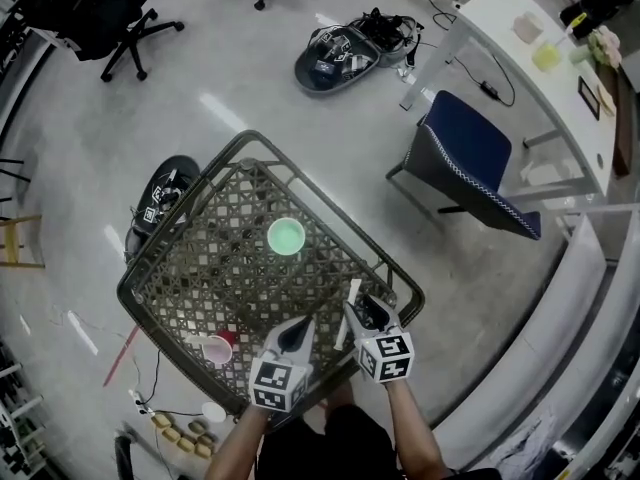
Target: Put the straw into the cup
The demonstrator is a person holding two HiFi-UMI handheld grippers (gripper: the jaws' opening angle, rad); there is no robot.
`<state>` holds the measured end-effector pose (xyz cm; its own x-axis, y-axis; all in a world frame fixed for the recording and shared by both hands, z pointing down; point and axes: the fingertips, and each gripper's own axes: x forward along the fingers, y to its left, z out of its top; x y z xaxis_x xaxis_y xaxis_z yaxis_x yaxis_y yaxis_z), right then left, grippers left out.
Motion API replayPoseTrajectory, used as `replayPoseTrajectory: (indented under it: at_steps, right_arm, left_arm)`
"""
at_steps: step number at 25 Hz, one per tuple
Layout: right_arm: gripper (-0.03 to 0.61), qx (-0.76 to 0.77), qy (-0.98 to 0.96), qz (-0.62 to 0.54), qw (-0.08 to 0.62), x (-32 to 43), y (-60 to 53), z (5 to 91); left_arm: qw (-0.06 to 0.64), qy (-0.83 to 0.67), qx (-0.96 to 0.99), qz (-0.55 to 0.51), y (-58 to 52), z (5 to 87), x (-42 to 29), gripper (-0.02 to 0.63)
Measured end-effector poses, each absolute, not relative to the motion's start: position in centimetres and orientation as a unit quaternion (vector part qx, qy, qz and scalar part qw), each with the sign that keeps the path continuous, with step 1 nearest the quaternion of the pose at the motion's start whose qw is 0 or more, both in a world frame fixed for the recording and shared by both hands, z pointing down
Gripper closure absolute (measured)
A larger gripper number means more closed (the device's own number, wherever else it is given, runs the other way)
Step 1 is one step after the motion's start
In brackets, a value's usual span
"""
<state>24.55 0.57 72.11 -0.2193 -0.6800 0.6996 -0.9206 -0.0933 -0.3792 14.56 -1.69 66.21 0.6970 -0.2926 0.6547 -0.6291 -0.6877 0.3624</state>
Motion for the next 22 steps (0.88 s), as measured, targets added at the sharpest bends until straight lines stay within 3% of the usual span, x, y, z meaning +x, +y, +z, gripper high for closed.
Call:
replayPoseTrajectory:
  at_steps: [13,20,22]
  right_arm:
    - [0.396,0.604,-0.641,0.424,0.21,24.3,-0.2,73.9]
    - [0.424,0.6,-0.634,0.428,0.233,24.0,0.1,74.7]
    - [0.461,0.603,-0.629,0.429,0.239,24.1,0.1,74.7]
  left_arm:
    - [0.302,-0.265,0.869,0.288,-2.0,66.7,14.4,0.607]
    - [0.305,-0.268,0.868,0.287,-1.9,66.7,14.1,0.607]
    - [0.305,-0.269,0.867,0.287,-2.0,66.7,14.0,0.607]
